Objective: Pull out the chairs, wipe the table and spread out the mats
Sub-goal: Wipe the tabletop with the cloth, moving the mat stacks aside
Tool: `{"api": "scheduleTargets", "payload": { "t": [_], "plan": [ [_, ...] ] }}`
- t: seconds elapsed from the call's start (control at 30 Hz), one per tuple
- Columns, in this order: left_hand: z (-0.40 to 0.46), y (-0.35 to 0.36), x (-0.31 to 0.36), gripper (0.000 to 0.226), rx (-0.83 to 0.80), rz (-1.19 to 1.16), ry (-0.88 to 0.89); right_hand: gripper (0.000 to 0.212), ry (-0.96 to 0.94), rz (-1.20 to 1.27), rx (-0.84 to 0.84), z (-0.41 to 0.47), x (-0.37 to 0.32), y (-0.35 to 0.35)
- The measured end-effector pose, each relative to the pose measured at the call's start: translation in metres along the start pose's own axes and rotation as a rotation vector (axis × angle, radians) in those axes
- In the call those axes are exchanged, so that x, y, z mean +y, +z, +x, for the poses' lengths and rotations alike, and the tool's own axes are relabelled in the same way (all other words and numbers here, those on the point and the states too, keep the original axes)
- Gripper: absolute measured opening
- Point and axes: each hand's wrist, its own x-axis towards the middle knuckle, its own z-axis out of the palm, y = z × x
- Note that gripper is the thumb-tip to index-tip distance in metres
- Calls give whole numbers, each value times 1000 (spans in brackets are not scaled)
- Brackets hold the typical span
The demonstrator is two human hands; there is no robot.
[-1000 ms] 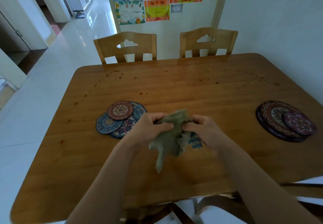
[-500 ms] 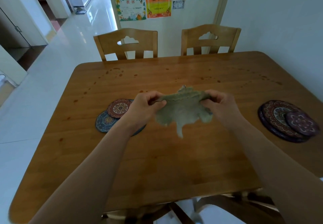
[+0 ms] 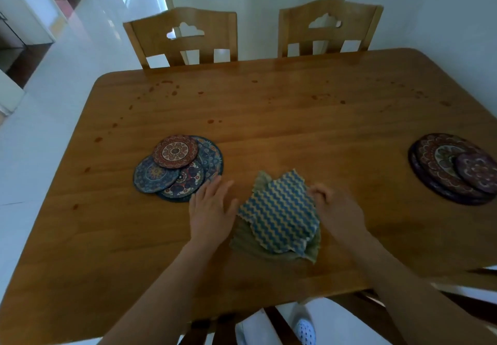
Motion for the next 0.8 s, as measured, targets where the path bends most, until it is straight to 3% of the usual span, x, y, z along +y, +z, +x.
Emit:
{"api": "scheduleTargets", "payload": {
  "t": [0.03, 0.17, 0.23, 0.33, 0.47, 0.57, 0.67, 0.8],
  "plan": [
    [5, 7, -5, 51, 32, 48, -54, 32, -53, -33, 47, 1, -5, 15],
    [15, 36, -30, 62, 71, 240, -137, 68, -6, -286, -214, -6, -24, 87],
    [18, 46, -39, 67, 107, 291, -136, 84, -26, -382, -183, -7, -26, 106],
    [15, 46, -35, 64, 157, 306, -127, 85, -54, -441, -137, 22, 14, 88],
    [15, 50, -38, 61, 188, 307, -125, 88, 206, -448, 40, 94, 78, 44],
    [14, 52, -37, 60, 200, 315, -119, 80, 355, -394, 49, 145, 63, 46],
    [16, 54, -38, 60, 212, 320, -110, 75, 169, -416, -75, 172, 4, 81],
    [15, 54, -39, 60, 222, 329, -106, 74, -138, -447, -153, 116, -53, 121]
  ]
}}
